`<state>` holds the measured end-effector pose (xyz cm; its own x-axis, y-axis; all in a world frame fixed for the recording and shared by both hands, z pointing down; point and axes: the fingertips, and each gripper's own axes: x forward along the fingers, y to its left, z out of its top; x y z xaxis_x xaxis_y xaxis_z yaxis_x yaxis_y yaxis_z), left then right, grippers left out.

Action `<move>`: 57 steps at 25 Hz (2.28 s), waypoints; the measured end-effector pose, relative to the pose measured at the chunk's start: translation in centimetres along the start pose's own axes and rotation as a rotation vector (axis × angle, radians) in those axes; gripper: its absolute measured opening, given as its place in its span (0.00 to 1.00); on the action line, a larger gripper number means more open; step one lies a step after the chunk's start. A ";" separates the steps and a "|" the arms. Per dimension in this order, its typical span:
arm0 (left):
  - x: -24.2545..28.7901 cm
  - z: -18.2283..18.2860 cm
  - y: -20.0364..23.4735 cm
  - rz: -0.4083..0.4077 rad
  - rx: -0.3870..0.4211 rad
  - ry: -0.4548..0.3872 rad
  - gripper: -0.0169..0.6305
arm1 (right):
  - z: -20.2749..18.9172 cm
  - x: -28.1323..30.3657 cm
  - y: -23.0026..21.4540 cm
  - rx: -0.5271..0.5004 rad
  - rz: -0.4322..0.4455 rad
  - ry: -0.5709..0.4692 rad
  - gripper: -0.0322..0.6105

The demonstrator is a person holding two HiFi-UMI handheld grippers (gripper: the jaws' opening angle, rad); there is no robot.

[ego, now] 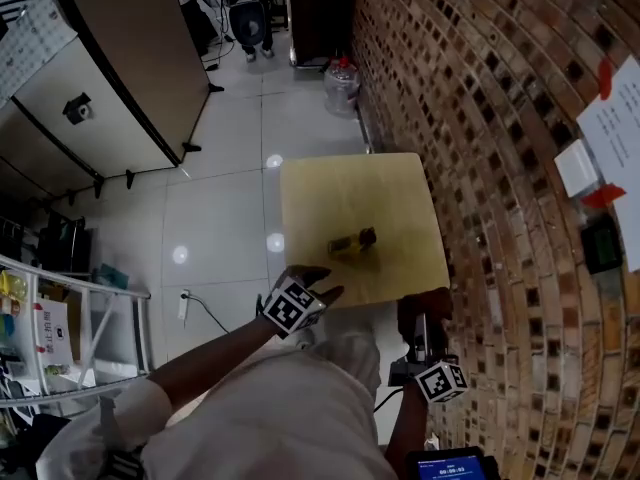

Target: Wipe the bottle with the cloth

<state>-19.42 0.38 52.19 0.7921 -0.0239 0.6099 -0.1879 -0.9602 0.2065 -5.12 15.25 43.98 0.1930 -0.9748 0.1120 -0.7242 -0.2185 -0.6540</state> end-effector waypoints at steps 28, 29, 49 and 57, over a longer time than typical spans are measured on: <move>22.3 -2.7 9.7 0.476 0.116 0.430 0.37 | 2.4 14.9 -11.0 -0.069 0.261 0.486 0.18; 22.4 -2.8 9.7 0.480 0.117 0.430 0.35 | 2.4 15.0 -11.2 -0.065 0.263 0.492 0.18; 17.6 -1.1 12.0 0.399 -0.385 -0.062 0.31 | -2.9 18.3 -12.3 -0.039 0.214 0.557 0.18; 18.9 -0.7 8.6 0.255 -0.201 0.038 0.31 | -11.1 20.9 -11.0 0.000 0.283 0.711 0.18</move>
<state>-6.46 -8.17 66.03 0.6831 -0.2423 0.6890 -0.4913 -0.8504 0.1880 -0.43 -3.23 61.82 -0.4723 -0.7881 0.3947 -0.6825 0.0436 -0.7295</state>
